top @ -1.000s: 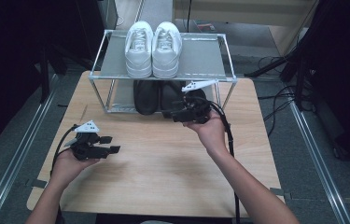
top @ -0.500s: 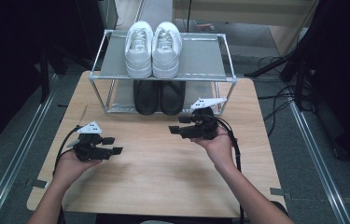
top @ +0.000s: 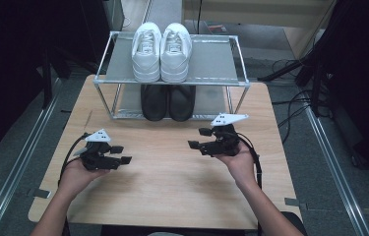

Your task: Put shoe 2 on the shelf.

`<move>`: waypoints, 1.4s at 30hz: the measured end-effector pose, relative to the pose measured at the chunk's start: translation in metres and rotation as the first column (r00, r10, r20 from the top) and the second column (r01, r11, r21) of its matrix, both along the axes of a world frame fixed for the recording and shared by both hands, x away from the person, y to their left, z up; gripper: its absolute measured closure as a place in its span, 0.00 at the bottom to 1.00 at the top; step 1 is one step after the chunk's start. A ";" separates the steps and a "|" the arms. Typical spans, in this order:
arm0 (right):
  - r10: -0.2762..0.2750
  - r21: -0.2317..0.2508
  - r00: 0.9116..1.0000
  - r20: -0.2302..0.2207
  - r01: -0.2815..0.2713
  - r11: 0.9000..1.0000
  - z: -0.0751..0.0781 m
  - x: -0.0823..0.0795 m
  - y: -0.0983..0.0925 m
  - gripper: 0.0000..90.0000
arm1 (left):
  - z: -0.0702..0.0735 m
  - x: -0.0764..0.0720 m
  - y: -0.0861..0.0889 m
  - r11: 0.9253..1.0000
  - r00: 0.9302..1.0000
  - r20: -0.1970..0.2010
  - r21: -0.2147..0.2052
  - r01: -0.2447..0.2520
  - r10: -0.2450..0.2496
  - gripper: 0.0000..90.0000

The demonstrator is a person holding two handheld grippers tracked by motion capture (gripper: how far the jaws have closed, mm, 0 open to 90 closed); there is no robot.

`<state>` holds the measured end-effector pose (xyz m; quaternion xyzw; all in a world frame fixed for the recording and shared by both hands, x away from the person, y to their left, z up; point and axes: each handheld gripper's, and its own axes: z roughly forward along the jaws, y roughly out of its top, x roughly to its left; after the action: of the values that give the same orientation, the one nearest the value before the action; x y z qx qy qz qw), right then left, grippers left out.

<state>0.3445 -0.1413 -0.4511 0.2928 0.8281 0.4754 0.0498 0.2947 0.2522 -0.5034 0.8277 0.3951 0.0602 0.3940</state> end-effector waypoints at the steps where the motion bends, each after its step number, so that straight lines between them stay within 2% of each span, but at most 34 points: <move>1: -0.006 0.005 1.000 -0.001 0.006 1.000 -0.002 0.000 -0.002 0.37 | 0.000 0.000 -0.001 1.000 1.000 0.000 0.000 0.004 -0.004 0.45; 8: -0.030 0.011 0.999 -0.020 0.030 0.999 -0.014 -0.003 -0.016 0.34 | 0.001 -0.001 -0.005 1.000 1.000 0.004 0.008 0.028 -0.028 0.45; 10: -0.042 -0.001 0.999 -0.012 0.042 0.999 -0.018 -0.006 -0.019 0.34 | 0.002 -0.001 -0.007 0.999 0.999 0.007 0.003 0.038 -0.038 0.45; 13: -0.046 0.043 0.998 -0.030 0.047 0.998 -0.021 -0.007 -0.024 0.34 | 0.003 -0.001 -0.009 0.999 0.999 0.011 -0.009 0.049 -0.049 0.44; 16: -0.062 0.033 0.998 -0.031 0.063 0.997 -0.025 -0.004 -0.027 0.33 | 0.003 -0.002 -0.012 0.998 0.998 0.010 -0.002 0.062 -0.062 0.44; 19: -0.077 0.001 0.996 -0.043 0.078 0.997 -0.030 0.000 -0.026 0.32 | 0.002 -0.002 -0.014 0.997 0.997 0.006 0.007 0.072 -0.073 0.43; 24: -0.065 -0.008 0.995 -0.073 0.064 0.998 -0.037 0.004 -0.020 0.32 | 0.000 -0.001 -0.015 0.997 0.997 -0.006 0.015 0.074 -0.074 0.43; 29: -0.067 -0.046 0.996 -0.061 0.065 0.997 -0.039 0.004 -0.016 0.31 | -0.001 -0.001 -0.015 0.997 0.997 -0.010 0.016 0.073 -0.073 0.42; 42: -0.071 -0.058 0.996 -0.050 0.068 0.996 -0.039 0.004 -0.017 0.30 | -0.004 0.000 -0.017 0.997 0.997 -0.030 0.020 0.078 -0.077 0.41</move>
<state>0.3488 -0.1588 -0.4898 0.3324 0.8314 0.4422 0.0529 0.2947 0.2350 -0.5074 0.8474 0.3676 0.0371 0.3814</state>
